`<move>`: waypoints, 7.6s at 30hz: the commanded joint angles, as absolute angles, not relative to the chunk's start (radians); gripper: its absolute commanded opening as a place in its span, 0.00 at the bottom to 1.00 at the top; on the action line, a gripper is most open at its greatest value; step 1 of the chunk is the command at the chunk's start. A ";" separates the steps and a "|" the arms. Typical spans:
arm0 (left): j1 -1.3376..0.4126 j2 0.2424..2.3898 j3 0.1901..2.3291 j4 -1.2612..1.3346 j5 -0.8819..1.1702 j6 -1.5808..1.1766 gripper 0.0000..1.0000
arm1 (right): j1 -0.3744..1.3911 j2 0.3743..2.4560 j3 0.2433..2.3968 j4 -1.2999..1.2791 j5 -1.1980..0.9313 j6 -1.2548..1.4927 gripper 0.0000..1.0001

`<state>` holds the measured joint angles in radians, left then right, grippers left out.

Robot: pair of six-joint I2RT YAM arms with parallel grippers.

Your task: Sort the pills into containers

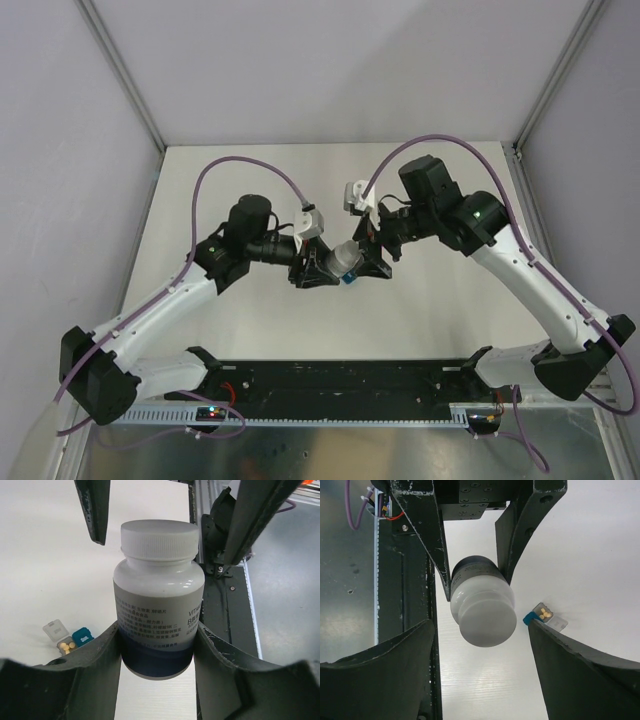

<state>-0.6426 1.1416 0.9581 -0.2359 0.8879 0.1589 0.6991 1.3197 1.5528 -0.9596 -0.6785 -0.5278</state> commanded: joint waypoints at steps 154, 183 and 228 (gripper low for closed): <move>-0.647 1.088 0.916 -0.131 0.328 0.203 1.00 | 0.189 1.907 1.457 -0.649 -0.142 -0.261 0.06; -0.647 1.104 0.891 -0.131 0.328 0.204 1.00 | 0.178 1.815 1.407 -0.591 -0.139 -0.236 0.82; -0.522 1.015 0.815 -0.100 0.182 0.208 1.00 | 0.518 1.443 1.216 -0.548 -0.094 -0.176 0.99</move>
<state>-0.5529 1.0351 0.8299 -0.1425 0.1921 0.1921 0.5030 1.4754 1.2472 -0.5835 -0.0013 -0.2131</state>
